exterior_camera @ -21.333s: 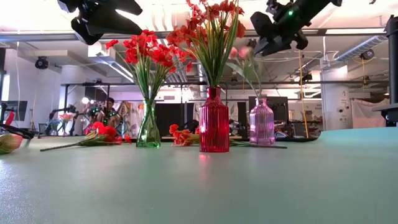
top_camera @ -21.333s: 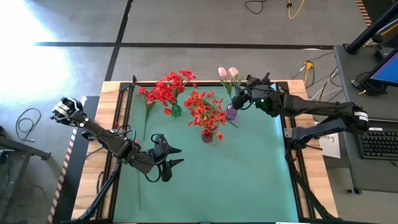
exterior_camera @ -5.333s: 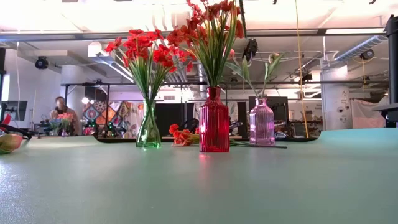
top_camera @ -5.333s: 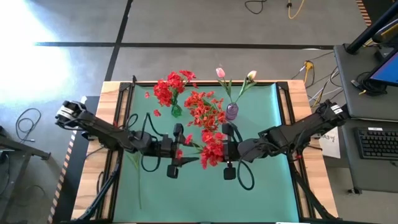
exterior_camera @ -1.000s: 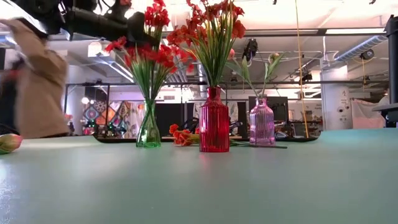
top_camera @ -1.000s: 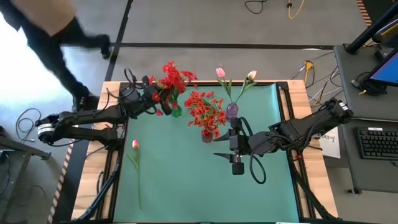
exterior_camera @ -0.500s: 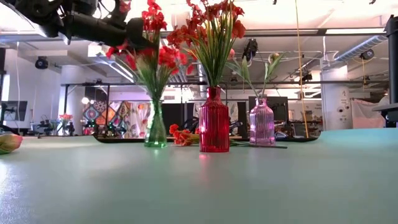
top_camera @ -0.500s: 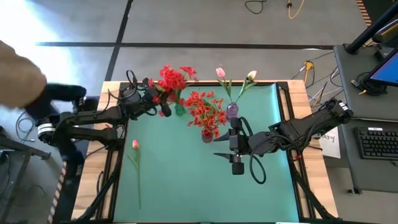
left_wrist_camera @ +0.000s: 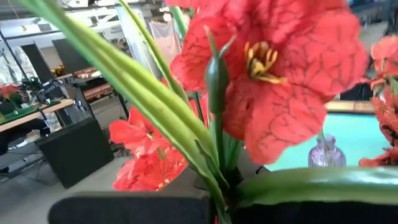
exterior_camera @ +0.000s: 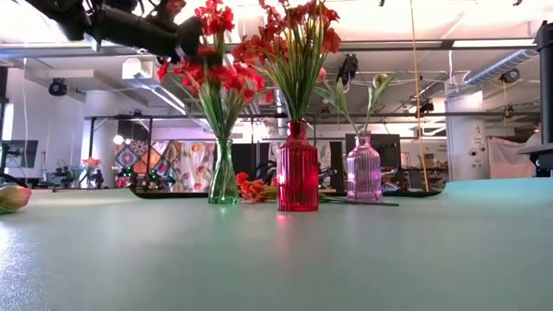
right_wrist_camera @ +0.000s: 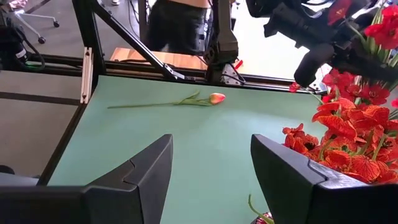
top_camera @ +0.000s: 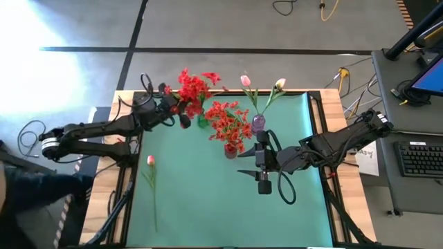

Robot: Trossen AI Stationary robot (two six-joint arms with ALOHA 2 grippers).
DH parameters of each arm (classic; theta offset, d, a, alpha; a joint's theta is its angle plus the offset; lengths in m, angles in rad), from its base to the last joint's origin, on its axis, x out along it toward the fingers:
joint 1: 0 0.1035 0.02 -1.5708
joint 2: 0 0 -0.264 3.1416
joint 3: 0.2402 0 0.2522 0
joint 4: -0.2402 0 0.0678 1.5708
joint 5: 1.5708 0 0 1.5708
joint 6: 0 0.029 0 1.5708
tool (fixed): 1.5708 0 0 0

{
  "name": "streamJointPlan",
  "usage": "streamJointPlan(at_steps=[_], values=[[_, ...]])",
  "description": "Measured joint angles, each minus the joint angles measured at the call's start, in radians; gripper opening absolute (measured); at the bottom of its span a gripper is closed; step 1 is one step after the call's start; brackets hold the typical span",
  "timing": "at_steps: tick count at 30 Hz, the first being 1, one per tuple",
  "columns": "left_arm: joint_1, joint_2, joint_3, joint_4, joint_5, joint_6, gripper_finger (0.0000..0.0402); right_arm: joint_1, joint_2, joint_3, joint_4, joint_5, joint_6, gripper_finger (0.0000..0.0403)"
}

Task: Sort flowers into vase by color
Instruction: Put the red flowers into the green vase

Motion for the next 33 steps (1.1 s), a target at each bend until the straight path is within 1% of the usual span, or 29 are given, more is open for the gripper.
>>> streamJointPlan(at_steps=[6, 10, 12, 15, 24, 28, 33], values=[[0.000, 0.019, 0.109, -0.190, 0.035, 0.027, 0.0000, 0.000, 0.000, 0.000, -0.001, 0.000, -0.002, 0.0210], [0.001, 0.047, 0.167, -0.268, 0.041, 0.054, 0.0000, 0.000, 0.000, 0.000, -0.001, 0.000, -0.010, 0.0210], [0.006, 0.066, 0.190, -0.297, 0.069, 0.062, 0.0000, 0.000, 0.000, 0.000, -0.002, 0.000, -0.010, 0.0210], [0.015, 0.099, 0.214, -0.311, 0.103, 0.062, 0.0000, 0.000, 0.000, 0.000, -0.003, 0.000, -0.009, 0.0210], [0.020, 0.186, 0.260, -0.309, 0.103, 0.038, 0.0000, 0.000, 0.000, 0.000, -0.006, 0.000, -0.007, 0.0210], [0.022, 0.196, 0.261, -0.312, 0.103, 0.036, 0.0000, 0.000, 0.000, 0.000, -0.007, 0.000, -0.007, 0.0210], [0.026, 0.196, 0.256, -0.362, 0.102, 0.026, 0.0000, 0.000, 0.000, 0.000, -0.007, 0.000, -0.007, 0.0210]])
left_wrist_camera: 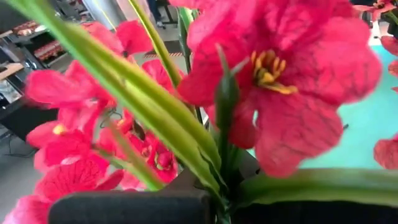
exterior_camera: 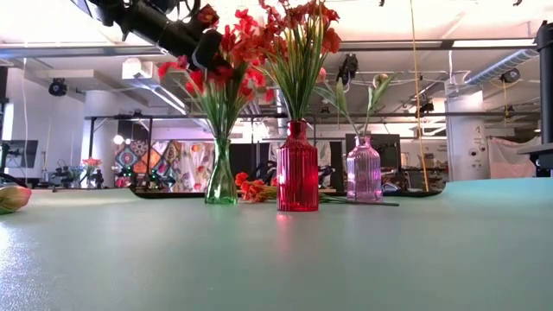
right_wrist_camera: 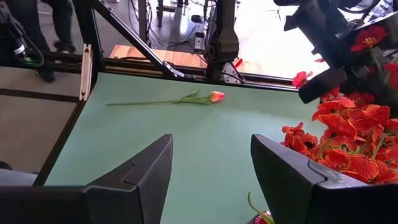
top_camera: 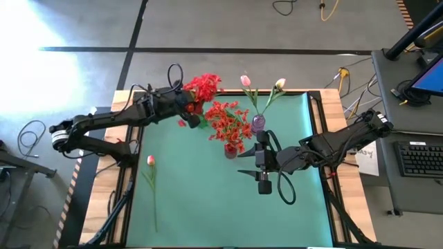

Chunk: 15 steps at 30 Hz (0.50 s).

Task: Sort flowers into vase by color
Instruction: Put the red flowers into the green vase

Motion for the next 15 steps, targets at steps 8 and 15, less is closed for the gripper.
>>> streamJointPlan(at_steps=[8, 15], values=[[0.001, 0.004, 0.000, -0.002, -0.001, -0.008, 0.0000, 0.000, 0.000, 0.000, 0.000, 0.000, 0.000, 0.0210], [0.001, -0.002, 0.002, 0.000, -0.001, -0.008, 0.0000, 0.000, 0.000, 0.000, 0.000, 0.000, 0.000, 0.0210]])
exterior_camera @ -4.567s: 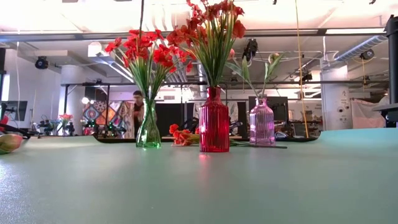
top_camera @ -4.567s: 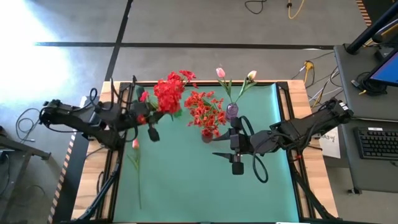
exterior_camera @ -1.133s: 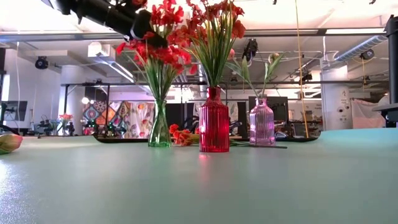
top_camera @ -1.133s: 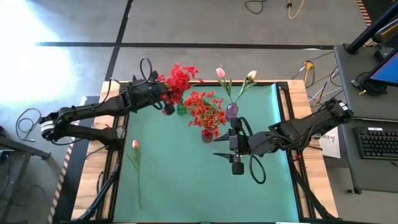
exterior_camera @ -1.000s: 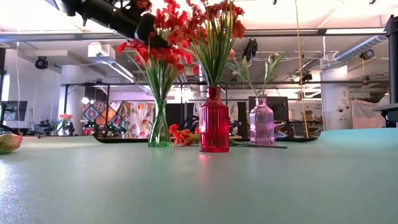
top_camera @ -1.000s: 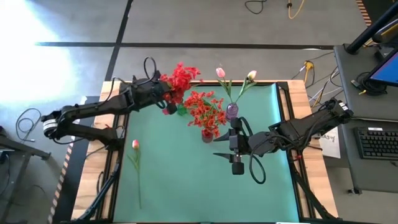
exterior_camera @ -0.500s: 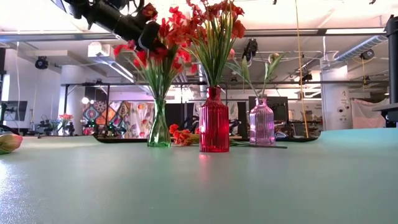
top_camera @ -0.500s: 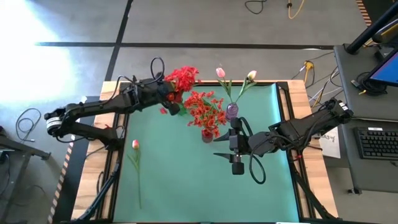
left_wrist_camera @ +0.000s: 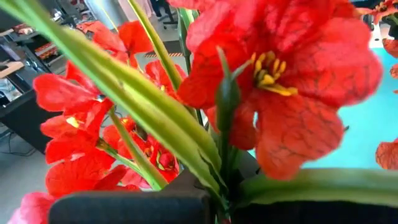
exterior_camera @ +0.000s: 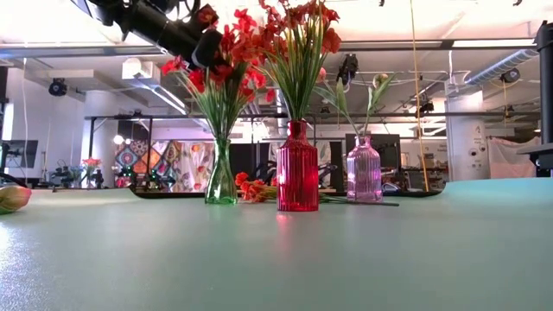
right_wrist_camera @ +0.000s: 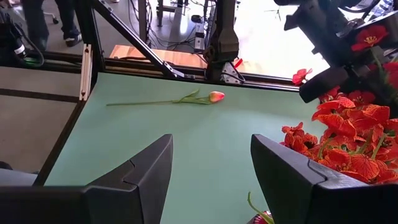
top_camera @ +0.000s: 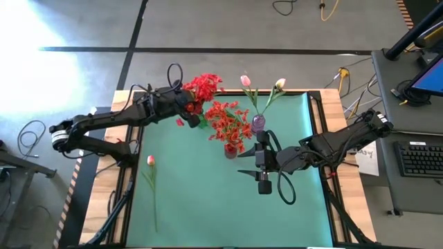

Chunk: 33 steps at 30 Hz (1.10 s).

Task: Sort flowers into vase by color
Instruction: Put the red flowers into the green vase

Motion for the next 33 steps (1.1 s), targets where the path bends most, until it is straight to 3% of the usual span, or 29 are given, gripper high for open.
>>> streamJointPlan(at_steps=[33], values=[[0.000, 0.009, -0.001, -0.128, -0.051, -0.032, 0.0000, 0.000, 0.000, 0.000, 0.000, 0.000, 0.007, 0.0210]])
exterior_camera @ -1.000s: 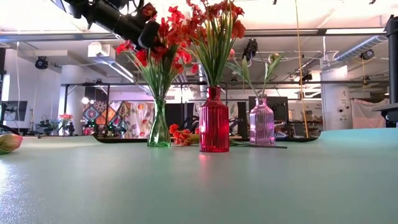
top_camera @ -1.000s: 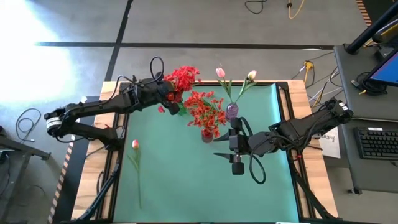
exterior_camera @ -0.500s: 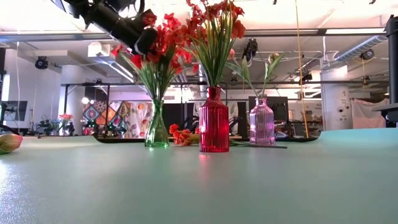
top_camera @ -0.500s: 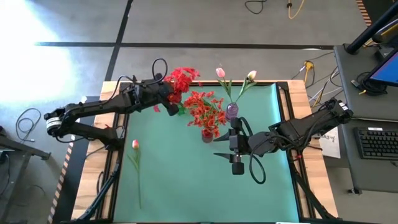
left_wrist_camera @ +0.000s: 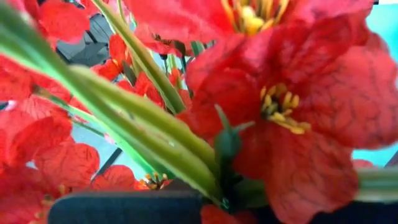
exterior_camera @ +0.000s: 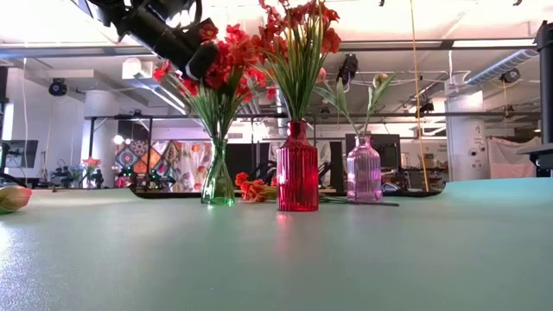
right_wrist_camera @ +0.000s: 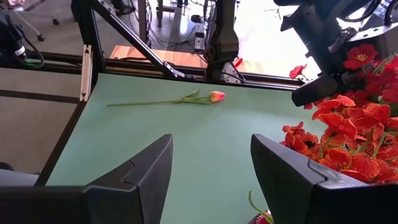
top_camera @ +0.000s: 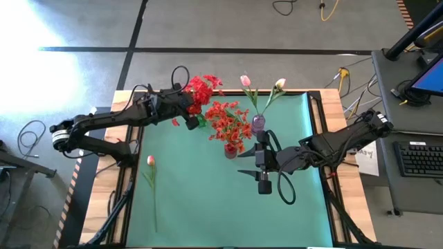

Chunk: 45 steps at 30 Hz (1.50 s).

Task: Sort flowers into vase by color
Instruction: Put the red flowers into the green vase

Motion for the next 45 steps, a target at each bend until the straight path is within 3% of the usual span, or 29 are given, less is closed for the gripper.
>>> streamJointPlan(at_steps=[13, 25, 31, 37, 45], values=[[-0.001, 0.000, 0.004, -0.017, 0.001, -0.035, 0.0009, 0.000, 0.000, 0.000, -0.020, 0.000, 0.000, 0.0210], [-0.002, -0.007, 0.087, -0.173, 0.001, -0.047, 0.0132, 0.000, 0.000, -0.001, -0.022, 0.000, 0.000, 0.0210], [-0.002, -0.008, 0.121, -0.198, 0.001, -0.047, 0.0158, 0.000, 0.000, -0.004, -0.021, 0.000, 0.001, 0.0210], [-0.002, 0.002, 0.119, -0.187, 0.001, -0.067, 0.0143, 0.000, 0.000, -0.021, -0.021, 0.000, 0.006, 0.0210], [-0.001, 0.058, 0.117, -0.186, 0.001, -0.069, 0.0054, 0.000, 0.000, -0.031, -0.017, 0.000, 0.016, 0.0210]])
